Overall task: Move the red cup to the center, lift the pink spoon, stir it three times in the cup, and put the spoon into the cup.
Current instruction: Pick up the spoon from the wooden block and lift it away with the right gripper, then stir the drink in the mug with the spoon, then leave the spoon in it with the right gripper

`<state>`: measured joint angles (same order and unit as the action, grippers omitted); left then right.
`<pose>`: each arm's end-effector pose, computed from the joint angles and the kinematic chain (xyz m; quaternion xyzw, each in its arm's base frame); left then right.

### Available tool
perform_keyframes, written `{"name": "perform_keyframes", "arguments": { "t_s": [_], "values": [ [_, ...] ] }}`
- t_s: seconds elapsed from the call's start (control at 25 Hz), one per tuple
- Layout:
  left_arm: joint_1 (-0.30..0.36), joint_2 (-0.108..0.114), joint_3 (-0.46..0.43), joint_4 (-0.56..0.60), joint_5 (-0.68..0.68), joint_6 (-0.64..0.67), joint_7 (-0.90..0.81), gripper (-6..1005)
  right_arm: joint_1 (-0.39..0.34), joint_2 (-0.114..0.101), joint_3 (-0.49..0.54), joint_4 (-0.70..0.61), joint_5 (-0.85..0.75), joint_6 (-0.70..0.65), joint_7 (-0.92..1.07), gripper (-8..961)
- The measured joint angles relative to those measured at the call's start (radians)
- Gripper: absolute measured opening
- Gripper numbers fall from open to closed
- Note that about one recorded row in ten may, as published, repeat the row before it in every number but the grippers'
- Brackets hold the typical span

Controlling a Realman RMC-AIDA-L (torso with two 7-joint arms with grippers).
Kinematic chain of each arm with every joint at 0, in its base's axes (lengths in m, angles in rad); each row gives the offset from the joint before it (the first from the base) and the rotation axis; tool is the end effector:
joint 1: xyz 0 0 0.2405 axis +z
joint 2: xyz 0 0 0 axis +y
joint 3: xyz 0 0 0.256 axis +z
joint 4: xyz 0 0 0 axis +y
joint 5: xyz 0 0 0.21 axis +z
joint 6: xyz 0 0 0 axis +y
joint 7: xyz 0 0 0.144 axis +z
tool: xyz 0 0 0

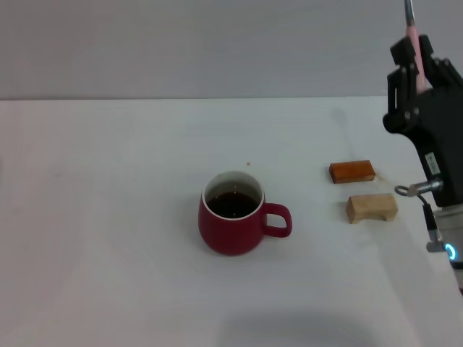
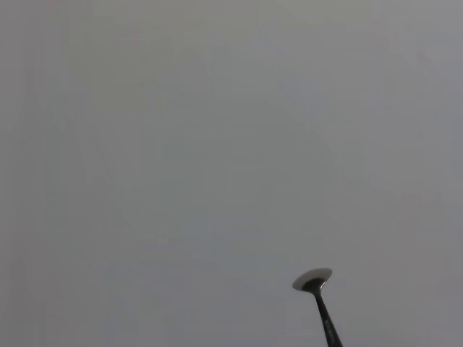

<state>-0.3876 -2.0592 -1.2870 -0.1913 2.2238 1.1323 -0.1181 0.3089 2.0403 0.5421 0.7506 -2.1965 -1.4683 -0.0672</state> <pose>-0.3842 0.3223 0.0584 -0.4941 -0.3179 -0.3024 0.7506 0.1912 0.2816 -0.0343 -0.6434 0.1301 0.5449 0.5217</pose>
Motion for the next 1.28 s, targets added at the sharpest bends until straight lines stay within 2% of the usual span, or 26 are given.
{"name": "perform_keyframes", "arguments": {
  "t_s": [0.36,0.4,0.52,0.6,0.64,0.68,0.76,0.84,0.92,1.0,1.04,1.12,1.16,1.24,1.28],
  "values": [
    [0.002,-0.004,0.001,-0.001,0.001,-0.002,-0.007,843,-0.020,-0.036,0.105,0.032,-0.188,0.005,0.152,155],
    [0.003,-0.004,0.002,-0.001,0.000,-0.002,-0.010,843,-0.026,-0.054,0.125,0.045,-0.227,0.029,0.182,155],
    [0.004,-0.006,0.003,-0.001,0.000,-0.002,-0.012,843,-0.029,-0.073,0.139,0.055,-0.251,0.060,0.205,155],
    [0.003,-0.006,0.004,-0.001,0.000,-0.002,-0.012,843,-0.029,-0.097,0.150,0.072,-0.274,0.099,0.216,155],
    [0.002,-0.007,0.004,-0.001,0.000,-0.004,-0.012,843,-0.031,-0.121,0.163,0.097,-0.299,0.148,0.221,155],
    [0.002,-0.007,0.004,-0.001,0.000,-0.004,-0.012,843,-0.031,-0.121,0.163,0.097,-0.299,0.148,0.221,155],
    [-0.002,-0.007,0.002,-0.002,0.000,-0.017,-0.012,843,-0.041,-0.148,0.193,0.140,-0.341,0.221,0.227,156],
    [-0.005,-0.007,0.001,-0.002,0.000,-0.024,-0.012,843,-0.047,-0.154,0.209,0.155,-0.355,0.244,0.228,156],
    [-0.006,-0.007,0.000,-0.002,0.000,-0.025,-0.012,843,-0.079,-0.164,0.279,0.229,-0.427,0.355,0.238,156],
    [-0.008,-0.007,0.000,-0.002,0.000,-0.028,-0.012,843,-0.093,-0.165,0.313,0.264,-0.461,0.408,0.244,156],
    [-0.012,-0.007,0.000,-0.002,0.001,-0.033,-0.012,843,-0.116,-0.157,0.373,0.321,-0.525,0.503,0.249,156],
    [-0.012,-0.007,0.000,-0.002,0.001,-0.033,-0.012,843,-0.136,-0.145,0.427,0.384,-0.590,0.593,0.251,156],
    [-0.017,-0.007,-0.001,-0.002,0.001,-0.041,-0.012,843,-0.136,-0.145,0.427,0.384,-0.590,0.593,0.251,156],
    [-0.020,-0.006,-0.006,-0.002,0.000,-0.043,-0.012,843,-0.163,-0.124,0.488,0.485,-0.678,0.731,0.252,156],
    [-0.020,-0.006,-0.006,-0.002,0.000,-0.043,-0.012,843,-0.163,-0.124,0.488,0.485,-0.678,0.731,0.252,156]
  ]
}}
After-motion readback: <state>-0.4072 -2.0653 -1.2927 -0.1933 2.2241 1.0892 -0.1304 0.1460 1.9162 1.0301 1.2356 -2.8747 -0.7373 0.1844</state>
